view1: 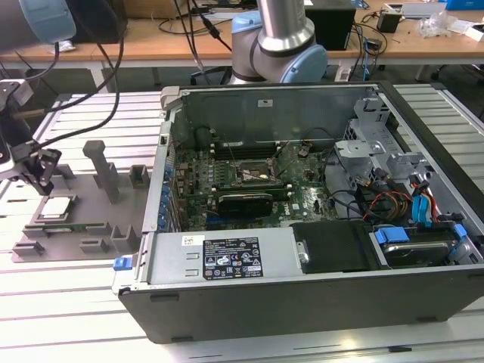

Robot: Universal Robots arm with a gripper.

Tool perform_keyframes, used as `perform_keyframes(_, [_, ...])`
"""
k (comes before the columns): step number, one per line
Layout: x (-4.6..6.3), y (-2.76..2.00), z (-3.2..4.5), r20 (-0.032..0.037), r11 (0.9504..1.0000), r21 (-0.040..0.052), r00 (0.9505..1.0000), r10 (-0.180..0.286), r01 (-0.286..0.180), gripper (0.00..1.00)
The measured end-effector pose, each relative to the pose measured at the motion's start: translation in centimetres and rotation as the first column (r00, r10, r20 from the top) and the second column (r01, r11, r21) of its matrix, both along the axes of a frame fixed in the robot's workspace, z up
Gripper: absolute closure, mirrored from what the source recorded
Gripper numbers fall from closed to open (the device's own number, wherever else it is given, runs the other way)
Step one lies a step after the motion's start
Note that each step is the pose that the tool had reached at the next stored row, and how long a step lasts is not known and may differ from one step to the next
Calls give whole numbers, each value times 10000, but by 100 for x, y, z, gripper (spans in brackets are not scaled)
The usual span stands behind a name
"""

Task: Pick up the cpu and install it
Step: 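Pick up the cpu and move it towards the insertion slot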

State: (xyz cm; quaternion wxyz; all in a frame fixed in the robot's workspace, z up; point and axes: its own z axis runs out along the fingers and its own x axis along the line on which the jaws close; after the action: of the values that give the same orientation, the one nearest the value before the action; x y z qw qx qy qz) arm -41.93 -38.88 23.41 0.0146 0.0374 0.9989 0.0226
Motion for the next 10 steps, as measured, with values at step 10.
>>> perform_keyframes(10, [-1, -58, -162, -51, 10000, 2, 10000, 1, -1, 89])
